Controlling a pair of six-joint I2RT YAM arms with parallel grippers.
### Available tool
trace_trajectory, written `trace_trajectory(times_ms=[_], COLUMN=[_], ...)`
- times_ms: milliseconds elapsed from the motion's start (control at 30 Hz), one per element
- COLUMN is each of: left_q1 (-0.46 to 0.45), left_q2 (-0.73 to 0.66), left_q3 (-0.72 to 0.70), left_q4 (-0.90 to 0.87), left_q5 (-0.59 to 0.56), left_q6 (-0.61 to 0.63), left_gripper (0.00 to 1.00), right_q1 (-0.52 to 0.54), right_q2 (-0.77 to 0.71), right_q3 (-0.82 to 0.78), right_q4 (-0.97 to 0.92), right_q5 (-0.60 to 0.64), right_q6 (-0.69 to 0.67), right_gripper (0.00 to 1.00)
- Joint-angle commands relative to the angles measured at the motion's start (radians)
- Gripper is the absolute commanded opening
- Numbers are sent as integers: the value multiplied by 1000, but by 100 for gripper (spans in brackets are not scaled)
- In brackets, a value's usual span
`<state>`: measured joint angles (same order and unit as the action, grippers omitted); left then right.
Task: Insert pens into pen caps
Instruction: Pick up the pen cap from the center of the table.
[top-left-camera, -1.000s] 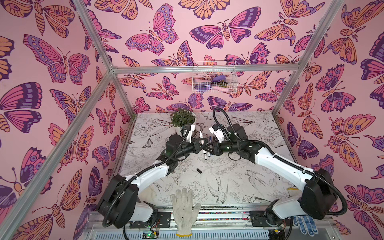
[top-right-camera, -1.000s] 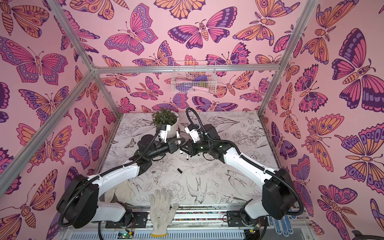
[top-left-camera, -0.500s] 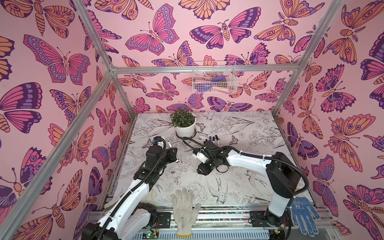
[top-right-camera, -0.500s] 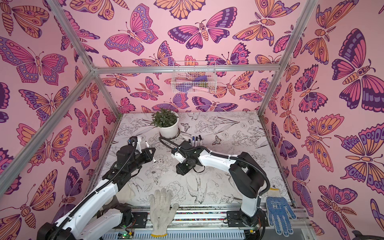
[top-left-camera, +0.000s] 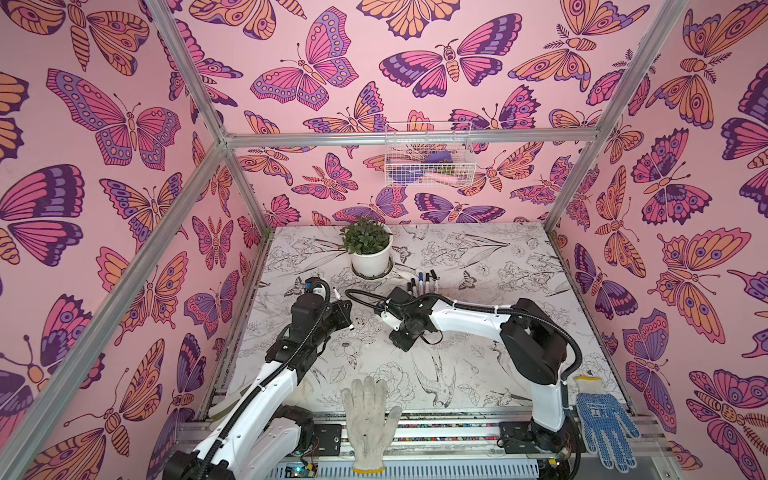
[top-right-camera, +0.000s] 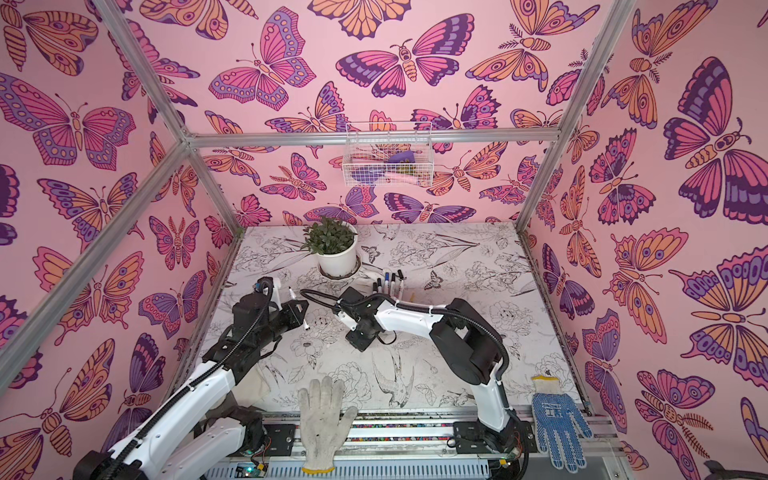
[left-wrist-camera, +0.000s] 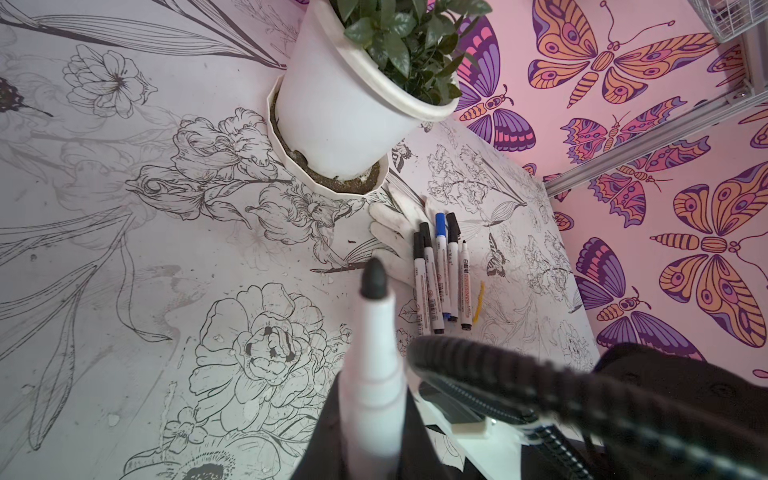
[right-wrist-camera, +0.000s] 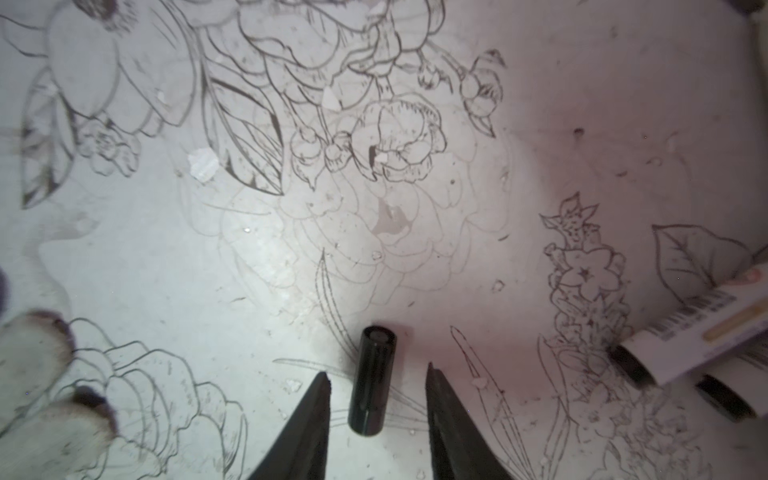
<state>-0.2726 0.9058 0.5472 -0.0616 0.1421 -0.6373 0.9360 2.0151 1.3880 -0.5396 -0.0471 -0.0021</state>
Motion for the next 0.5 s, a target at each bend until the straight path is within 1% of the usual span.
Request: trace_trajectory(times_ms=[0, 100, 167, 233, 267, 367, 467], left_q1=[8, 9, 9, 9, 8, 5, -31], left_q2=[-15, -12, -7, 6, 15, 64, 116], left_q3=[1, 3, 8, 15, 19, 32, 40], left_q4=[-21, -20, -21, -20, -21, -10, 26], left_q5=[23, 41, 63, 95, 122, 219, 311], left_q6=[14, 17, 33, 64, 80, 119, 144], left_gripper=[0, 0, 0, 0, 0, 0, 0], right_q1=[22, 36, 36, 27, 12, -72, -178], right_q2=[45, 60, 50, 21, -1, -124, -284], right_q3=[37, 35, 20, 5, 2, -26, -90], right_q4=[-40, -51, -41, -30, -24, 37, 159], right_q5=[26, 47, 63, 75, 68, -12, -132], right_q6=[-30, -31, -14, 1, 12, 88, 197], right_gripper=[36, 24, 12, 3, 0, 0, 0])
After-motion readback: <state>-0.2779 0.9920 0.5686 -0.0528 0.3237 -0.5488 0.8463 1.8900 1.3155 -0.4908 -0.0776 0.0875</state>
